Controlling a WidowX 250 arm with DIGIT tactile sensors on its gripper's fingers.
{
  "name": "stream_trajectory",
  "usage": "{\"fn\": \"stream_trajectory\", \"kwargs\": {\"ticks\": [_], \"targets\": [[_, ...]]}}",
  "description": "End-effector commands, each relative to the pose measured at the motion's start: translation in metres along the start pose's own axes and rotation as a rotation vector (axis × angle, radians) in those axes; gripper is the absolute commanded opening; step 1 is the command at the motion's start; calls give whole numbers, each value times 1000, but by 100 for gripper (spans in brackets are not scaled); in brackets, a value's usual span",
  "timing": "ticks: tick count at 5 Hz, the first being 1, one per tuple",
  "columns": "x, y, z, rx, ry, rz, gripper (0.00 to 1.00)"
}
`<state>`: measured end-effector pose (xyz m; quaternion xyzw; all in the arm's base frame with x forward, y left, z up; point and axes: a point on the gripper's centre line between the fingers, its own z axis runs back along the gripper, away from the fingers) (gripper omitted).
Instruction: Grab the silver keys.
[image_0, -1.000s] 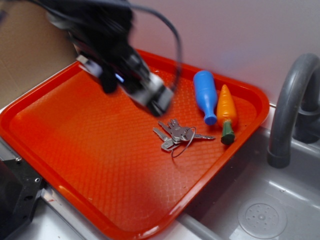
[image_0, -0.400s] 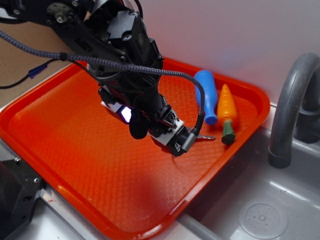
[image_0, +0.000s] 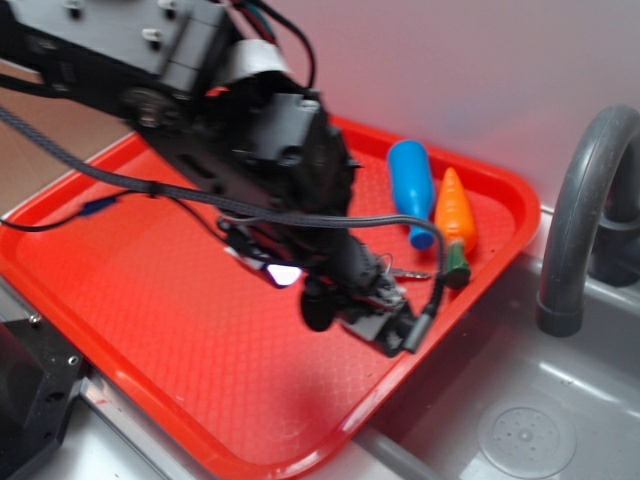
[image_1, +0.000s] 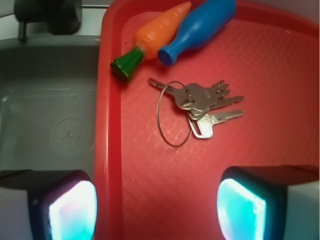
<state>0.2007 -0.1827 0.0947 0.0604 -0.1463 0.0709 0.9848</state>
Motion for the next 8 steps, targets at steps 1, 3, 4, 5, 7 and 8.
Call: {"fn": "stream_trajectory", "kwargs": {"ticks": [1, 3, 4, 5, 7, 8], "targets": [[35, 10, -8, -12, -4, 84, 100], [47, 17, -31, -61, 43, 62, 100], [52, 4, -33, -125, 56, 19, 100], [56, 4, -26, -168, 59, 38, 100], [62, 14, -61, -104, 103, 47, 100], [62, 2, -78, -107, 116, 2, 72]]}}
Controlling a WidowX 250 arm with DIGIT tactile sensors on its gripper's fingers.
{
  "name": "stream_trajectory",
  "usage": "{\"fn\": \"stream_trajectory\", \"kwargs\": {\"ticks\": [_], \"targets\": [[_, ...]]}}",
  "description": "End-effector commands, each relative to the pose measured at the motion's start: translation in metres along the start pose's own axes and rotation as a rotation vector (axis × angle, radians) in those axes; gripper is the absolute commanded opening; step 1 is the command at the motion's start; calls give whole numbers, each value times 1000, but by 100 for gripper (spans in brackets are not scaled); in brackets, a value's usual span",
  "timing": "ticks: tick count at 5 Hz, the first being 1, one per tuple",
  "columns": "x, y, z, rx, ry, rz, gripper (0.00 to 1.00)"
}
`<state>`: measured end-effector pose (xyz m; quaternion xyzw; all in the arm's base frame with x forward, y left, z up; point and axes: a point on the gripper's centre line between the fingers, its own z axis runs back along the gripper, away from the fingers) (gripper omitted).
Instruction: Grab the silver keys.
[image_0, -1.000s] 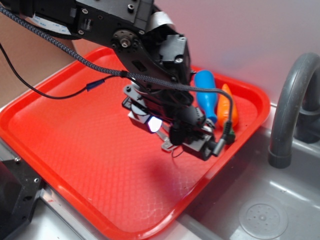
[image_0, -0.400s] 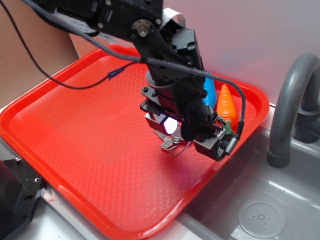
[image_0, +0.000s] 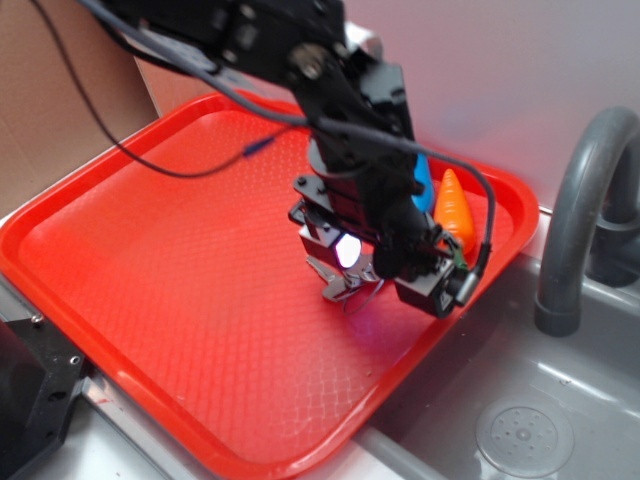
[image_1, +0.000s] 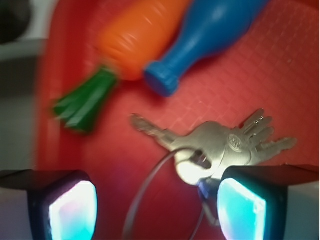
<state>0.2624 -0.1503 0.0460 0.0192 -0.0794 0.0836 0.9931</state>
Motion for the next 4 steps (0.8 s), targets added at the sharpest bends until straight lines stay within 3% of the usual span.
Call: {"fn": "stream_trajectory", "kwargs": {"ticks": [1, 4], "targets": [[15, -12, -3, -50, -32, -30, 0], [10, -1, 16, -51, -107, -74, 0]]}}
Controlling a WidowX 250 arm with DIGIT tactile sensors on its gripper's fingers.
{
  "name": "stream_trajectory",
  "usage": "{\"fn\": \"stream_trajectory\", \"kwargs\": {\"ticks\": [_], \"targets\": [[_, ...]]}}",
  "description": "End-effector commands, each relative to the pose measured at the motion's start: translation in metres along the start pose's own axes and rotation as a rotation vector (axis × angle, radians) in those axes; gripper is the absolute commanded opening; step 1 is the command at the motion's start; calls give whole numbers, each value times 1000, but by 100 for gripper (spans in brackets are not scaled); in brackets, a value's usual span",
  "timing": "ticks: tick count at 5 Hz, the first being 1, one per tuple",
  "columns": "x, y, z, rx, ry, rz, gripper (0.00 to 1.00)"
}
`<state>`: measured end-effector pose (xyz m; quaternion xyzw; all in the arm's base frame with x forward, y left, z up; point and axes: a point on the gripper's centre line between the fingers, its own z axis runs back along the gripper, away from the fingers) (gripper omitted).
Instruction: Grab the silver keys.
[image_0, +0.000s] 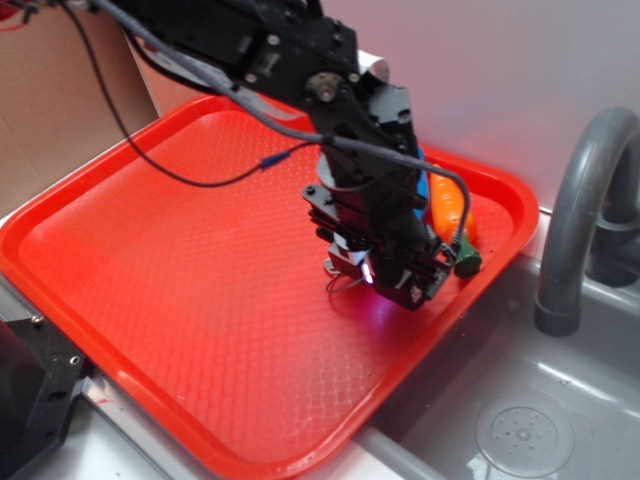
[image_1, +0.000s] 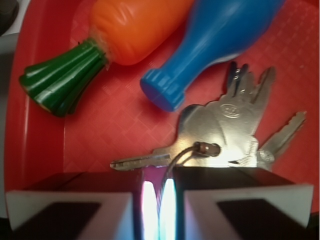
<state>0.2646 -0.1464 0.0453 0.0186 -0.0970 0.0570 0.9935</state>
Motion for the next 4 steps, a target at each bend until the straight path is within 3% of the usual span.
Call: {"fn": "stream_trajectory", "kwargs": {"ticks": [1, 2, 3, 4], "targets": [[8, -3, 26, -29, -106, -31, 0], [1, 16, 78, -7, -118, -13, 0], [18, 63, 124, -70, -68, 81, 0], [41, 86, 168, -95, -27, 125, 0]]}}
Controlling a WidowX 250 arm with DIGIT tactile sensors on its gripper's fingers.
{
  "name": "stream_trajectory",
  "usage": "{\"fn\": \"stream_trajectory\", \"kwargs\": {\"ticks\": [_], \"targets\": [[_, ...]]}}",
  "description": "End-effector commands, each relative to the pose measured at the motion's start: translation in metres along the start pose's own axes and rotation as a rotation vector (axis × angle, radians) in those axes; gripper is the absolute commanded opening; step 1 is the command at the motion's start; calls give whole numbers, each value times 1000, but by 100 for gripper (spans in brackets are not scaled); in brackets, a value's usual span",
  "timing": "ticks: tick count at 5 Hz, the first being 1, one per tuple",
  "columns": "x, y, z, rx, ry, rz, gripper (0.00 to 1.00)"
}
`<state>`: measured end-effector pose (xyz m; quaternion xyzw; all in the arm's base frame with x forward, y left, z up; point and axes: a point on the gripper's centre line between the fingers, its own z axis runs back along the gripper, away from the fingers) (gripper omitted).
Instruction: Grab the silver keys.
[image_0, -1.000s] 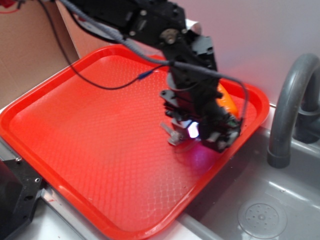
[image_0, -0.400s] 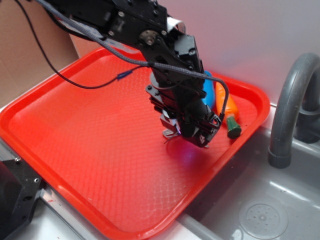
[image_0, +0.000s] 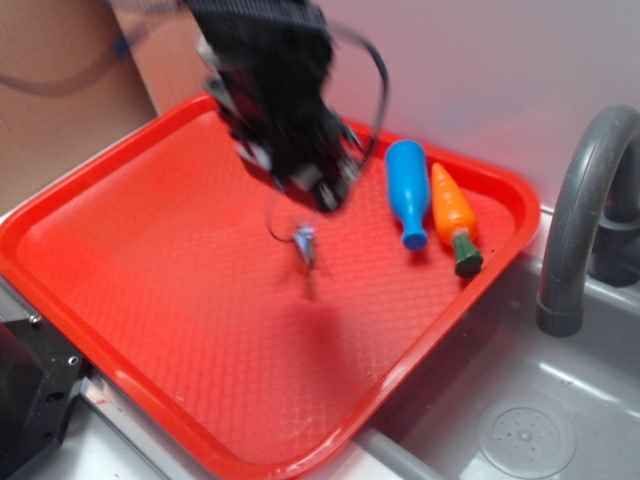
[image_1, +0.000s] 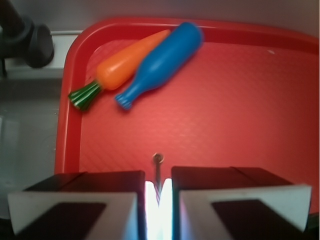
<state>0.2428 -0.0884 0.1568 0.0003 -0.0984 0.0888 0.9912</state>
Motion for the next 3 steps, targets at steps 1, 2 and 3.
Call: {"fn": "stream_trajectory", "kwargs": {"ticks": [1, 2, 3], "targets": [[49, 8, 75, -10, -4, 77, 0], [50, 6, 74, -9, 0, 84, 0], [47, 6, 74, -17, 13, 93, 0]]}}
